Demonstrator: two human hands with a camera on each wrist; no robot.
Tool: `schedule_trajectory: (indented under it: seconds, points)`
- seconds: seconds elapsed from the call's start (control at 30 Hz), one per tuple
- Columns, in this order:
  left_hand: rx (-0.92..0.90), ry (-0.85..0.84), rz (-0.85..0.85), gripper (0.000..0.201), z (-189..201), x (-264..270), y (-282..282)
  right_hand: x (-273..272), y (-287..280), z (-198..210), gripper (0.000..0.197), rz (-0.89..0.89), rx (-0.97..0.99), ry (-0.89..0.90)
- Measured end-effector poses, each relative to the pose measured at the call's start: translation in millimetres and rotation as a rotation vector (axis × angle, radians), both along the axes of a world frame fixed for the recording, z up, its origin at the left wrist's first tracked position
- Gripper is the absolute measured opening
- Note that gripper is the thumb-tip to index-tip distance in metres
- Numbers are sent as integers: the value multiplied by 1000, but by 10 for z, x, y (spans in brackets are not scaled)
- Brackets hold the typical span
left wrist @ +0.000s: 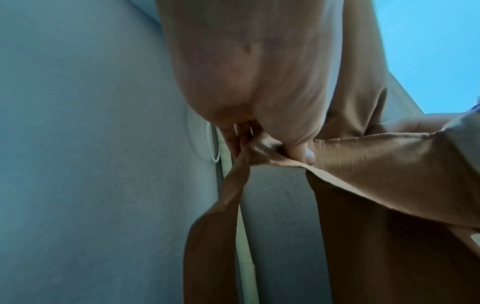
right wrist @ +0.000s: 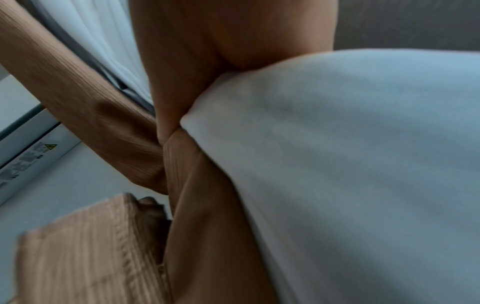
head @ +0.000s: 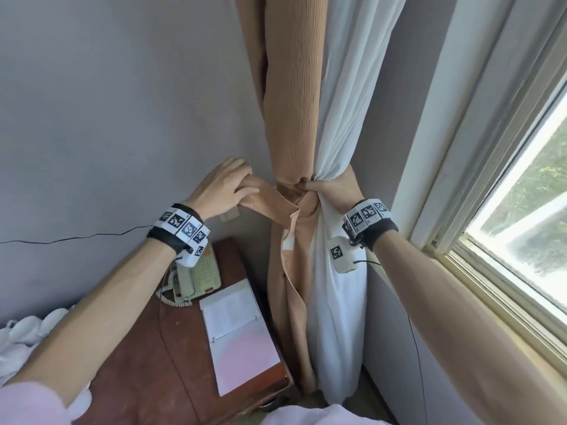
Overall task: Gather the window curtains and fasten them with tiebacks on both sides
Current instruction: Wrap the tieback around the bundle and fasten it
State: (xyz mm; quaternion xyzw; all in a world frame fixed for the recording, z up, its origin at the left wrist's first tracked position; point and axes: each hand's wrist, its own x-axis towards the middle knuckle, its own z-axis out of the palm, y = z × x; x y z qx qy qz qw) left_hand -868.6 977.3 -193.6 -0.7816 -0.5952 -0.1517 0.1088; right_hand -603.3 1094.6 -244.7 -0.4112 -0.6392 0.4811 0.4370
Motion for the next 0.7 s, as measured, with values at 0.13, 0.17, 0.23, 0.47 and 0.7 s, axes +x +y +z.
schedule_trajectory:
  seconds: [0.13,0.17,0.23,0.47,0.7]
  points:
    - [-49,-146,69,25,-192,209,382,-34,-97,71,81,1,3,7]
    - [-71,-216,103,24,-268,302,462,-37,-119,92,82,2,3,6]
    - [-122,-553,195,33,-411,474,590,-33,-150,117,81,7,-2,12]
    - [-142,-1287,370,26,-476,1097,606,53,-176,157,81,9,10,23]
    - [-349,-1349,46,39,-737,1067,262,182,13,138,71,65,-17,2]
